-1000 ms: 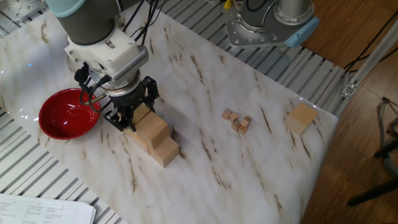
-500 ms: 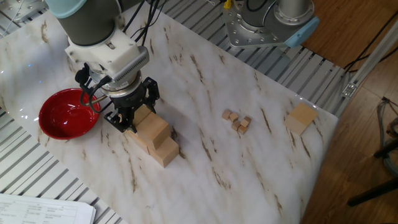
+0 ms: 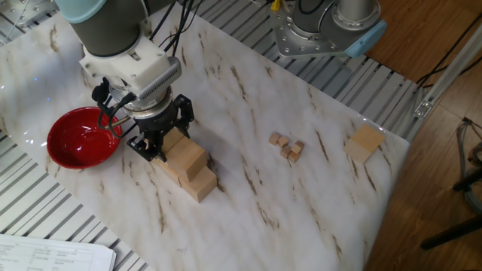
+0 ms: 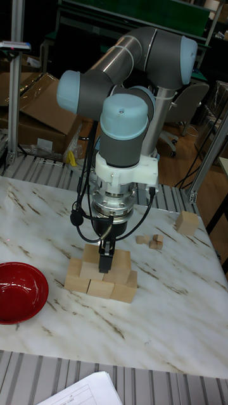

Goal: Stack the blocks into a pyramid shape

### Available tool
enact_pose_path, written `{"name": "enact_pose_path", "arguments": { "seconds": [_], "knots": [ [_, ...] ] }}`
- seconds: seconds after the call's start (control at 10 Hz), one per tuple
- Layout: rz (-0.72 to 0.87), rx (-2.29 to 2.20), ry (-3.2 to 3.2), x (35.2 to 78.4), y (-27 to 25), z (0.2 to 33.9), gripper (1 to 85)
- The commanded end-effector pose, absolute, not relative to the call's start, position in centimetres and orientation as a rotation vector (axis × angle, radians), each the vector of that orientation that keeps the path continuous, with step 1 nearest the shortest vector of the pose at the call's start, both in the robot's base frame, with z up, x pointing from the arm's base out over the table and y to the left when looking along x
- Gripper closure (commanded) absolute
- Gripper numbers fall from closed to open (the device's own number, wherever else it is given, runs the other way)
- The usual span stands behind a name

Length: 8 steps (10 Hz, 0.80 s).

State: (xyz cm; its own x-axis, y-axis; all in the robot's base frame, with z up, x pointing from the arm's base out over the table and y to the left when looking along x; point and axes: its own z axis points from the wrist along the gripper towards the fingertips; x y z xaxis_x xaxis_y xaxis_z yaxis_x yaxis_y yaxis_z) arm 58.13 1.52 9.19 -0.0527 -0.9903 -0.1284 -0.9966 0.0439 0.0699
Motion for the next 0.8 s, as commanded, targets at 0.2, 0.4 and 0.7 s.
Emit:
{"name": "enact_pose_path", "arguments": {
  "seconds": [0.2, 0.4, 0.7],
  "knots": [
    [0.229, -2.160, 2.195, 58.2, 1.9, 9.4, 6.7],
    [0.232, -2.165, 2.189, 58.2, 2.0, 9.5, 0.7],
    [0.208, -2.103, 2.237, 59.1, 3.8, 11.4, 0.7]
  ]
}}
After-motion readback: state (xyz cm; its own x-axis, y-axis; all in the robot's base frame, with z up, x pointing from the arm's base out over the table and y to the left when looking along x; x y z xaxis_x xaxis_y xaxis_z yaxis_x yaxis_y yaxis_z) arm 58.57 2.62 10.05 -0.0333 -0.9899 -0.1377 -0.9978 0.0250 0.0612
